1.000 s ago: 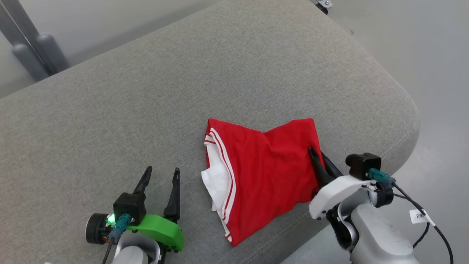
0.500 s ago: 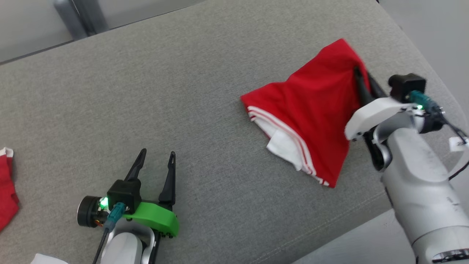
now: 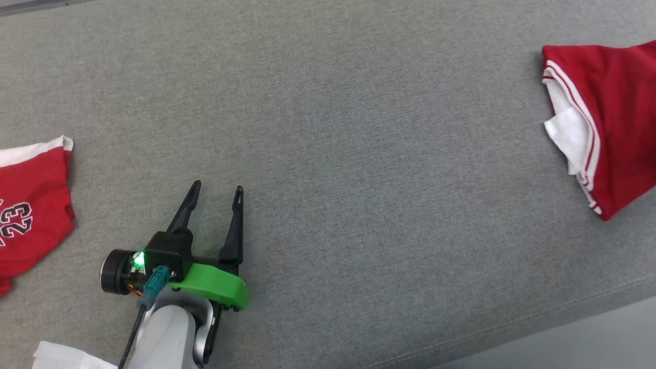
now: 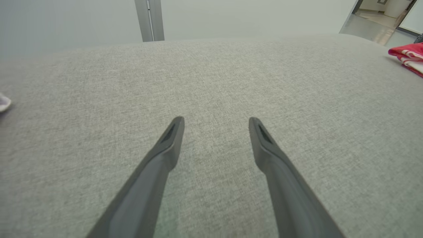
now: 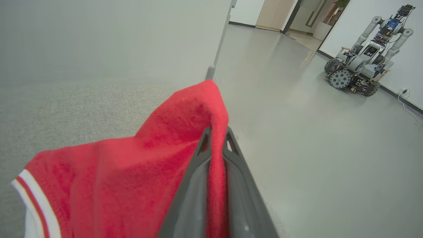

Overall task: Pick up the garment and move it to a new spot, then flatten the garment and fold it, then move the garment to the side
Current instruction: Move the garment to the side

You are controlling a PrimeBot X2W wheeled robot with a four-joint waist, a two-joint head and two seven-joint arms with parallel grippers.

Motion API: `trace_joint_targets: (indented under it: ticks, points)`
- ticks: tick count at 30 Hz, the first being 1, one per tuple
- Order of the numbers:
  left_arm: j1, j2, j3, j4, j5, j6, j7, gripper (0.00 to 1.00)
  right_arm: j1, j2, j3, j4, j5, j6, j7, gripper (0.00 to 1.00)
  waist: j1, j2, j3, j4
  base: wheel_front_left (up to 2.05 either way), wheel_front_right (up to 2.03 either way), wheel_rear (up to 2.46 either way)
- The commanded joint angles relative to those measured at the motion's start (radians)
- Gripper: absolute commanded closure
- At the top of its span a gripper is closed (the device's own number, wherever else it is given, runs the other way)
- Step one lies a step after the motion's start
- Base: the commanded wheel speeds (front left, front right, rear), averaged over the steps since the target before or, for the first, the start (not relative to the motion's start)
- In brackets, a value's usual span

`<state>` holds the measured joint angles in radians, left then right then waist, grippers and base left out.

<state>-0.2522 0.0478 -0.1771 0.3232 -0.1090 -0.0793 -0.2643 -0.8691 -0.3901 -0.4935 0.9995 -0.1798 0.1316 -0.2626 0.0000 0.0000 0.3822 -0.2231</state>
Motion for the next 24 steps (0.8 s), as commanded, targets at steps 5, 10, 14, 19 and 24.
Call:
trace_joint_targets:
  ticks: [5,10,14,19,24]
  points:
    - [-0.017,0.006,0.002,-0.01,0.005,-0.003,0.001,0.0,-0.014,-0.016,-0.154,-0.034,-0.129,-0.002,-0.003,0.0,0.0,0.0,0.037,0.065,0.0,0.0,0.0]
    - [-0.015,0.006,0.003,-0.006,-0.005,0.005,0.001,0.0,-0.037,0.021,-0.222,-0.085,-0.176,-0.002,-0.002,0.0,0.0,0.0,0.026,0.074,0.0,0.0,0.0]
    - [-0.014,0.006,0.001,-0.002,-0.014,0.007,0.001,0.0,-0.034,0.06,-0.176,-0.125,-0.15,-0.002,-0.003,0.0,0.0,0.0,0.011,0.077,0.0,0.0,0.0]
    - [-0.006,0.006,-0.002,0.0,-0.032,0.016,0.001,0.0,0.021,0.116,-0.069,-0.204,-0.069,-0.002,-0.002,0.0,0.0,0.0,-0.012,0.083,0.0,0.0,0.0]
    - [0.011,0.006,0.005,0.004,-0.054,0.028,0.001,0.0,0.096,0.166,0.018,-0.275,-0.002,-0.002,-0.002,0.0,0.0,0.0,-0.04,0.091,0.0,0.0,0.0]
